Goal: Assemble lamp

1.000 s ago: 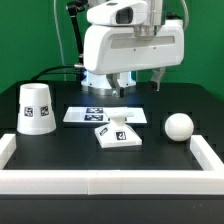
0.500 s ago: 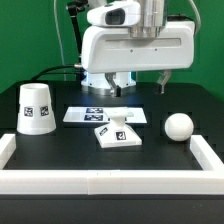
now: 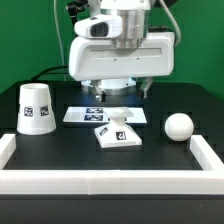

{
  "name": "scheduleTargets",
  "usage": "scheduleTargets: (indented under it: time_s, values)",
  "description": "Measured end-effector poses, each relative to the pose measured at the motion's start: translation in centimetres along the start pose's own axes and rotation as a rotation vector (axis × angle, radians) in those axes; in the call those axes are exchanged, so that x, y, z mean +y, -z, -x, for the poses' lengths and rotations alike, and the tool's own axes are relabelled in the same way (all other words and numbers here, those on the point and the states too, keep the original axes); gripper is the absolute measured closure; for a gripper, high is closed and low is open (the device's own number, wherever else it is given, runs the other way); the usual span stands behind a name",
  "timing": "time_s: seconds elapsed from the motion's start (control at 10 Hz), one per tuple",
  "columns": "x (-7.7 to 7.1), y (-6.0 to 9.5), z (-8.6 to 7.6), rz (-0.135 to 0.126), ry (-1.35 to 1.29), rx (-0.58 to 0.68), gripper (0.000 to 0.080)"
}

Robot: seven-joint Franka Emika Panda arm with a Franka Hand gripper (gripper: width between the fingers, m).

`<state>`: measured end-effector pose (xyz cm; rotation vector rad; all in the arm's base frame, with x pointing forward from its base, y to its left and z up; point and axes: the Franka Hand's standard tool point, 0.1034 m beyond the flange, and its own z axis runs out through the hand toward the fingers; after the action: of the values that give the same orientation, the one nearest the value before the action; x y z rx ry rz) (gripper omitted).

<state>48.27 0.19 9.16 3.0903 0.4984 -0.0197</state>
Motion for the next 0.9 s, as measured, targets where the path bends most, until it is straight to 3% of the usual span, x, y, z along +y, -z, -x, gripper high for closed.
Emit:
scheduleTargets:
  time_s: [0.4,0.7,0.9]
  values:
    - [-0.2,0.0,0.0,0.0,-0.006,-0.003,0.01]
    - [-0.2,-0.8,1.5,-0.006,-0.056,-0.027,0.01]
    - [-0.3,-1.0,1.6,-0.009,-0.078,-0.033,0.01]
